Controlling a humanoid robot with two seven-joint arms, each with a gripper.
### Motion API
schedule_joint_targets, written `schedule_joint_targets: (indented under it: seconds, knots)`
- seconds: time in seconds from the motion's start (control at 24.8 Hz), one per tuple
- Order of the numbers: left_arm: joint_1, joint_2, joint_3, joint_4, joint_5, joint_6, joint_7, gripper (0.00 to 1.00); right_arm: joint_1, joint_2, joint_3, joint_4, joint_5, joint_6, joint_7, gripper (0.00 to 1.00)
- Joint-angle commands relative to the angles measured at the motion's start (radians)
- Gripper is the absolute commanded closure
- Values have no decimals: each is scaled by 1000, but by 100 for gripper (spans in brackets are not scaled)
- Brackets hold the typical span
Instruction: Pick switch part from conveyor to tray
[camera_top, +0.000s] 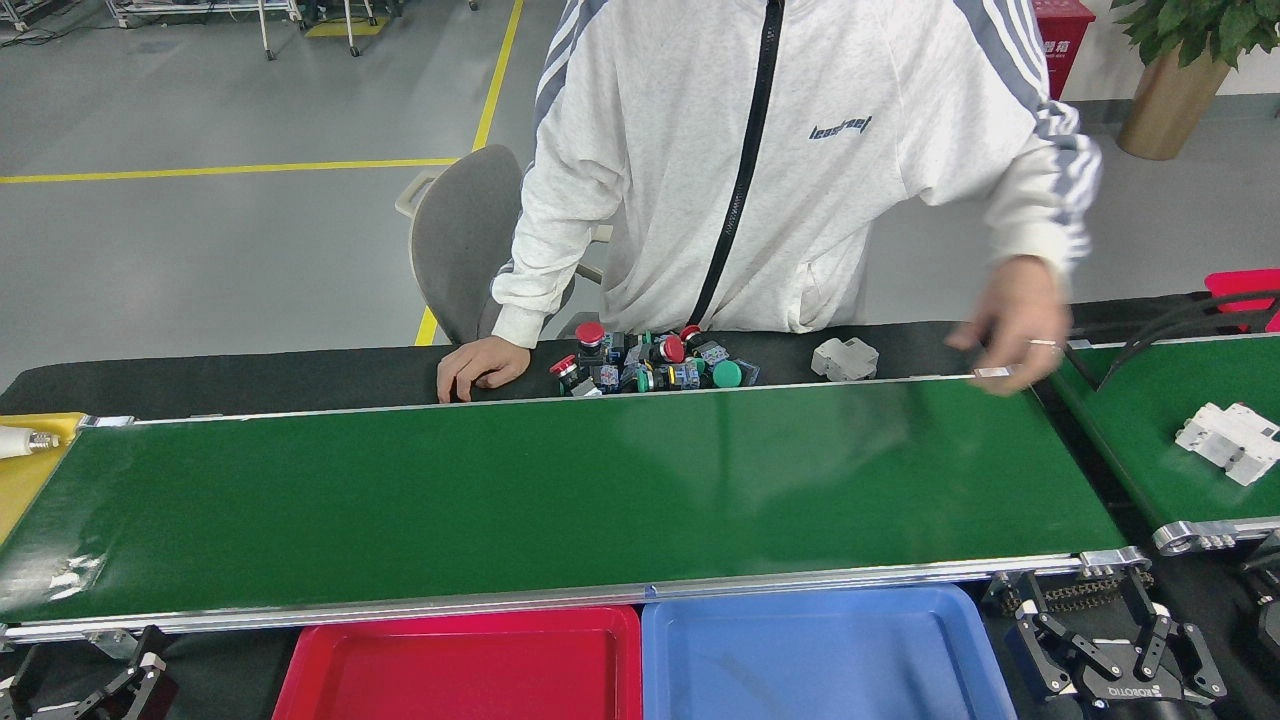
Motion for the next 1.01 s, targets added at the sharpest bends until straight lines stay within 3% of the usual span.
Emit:
schedule_joint_targets:
  seconds: [0.0, 0.16, 0.61, 0.97]
  knots:
    - [-3, 9, -10, -17, 2, -25, 9, 0, -7, -11, -6, -11, 0, 2, -11, 0]
    - [-1, -4, -23, -35, 2, -96, 12, 0, -13, -8, -7, -9, 0, 7, -10, 0]
    - [-11, -1, -23, -38, 2, -96, 12, 0, -21, -15, -3, 2, 2, -1, 0, 0]
    - [-17, 7, -21, -55, -12, -90, 15, 0, -98, -22, -3, 54, 3, -8, 13, 0]
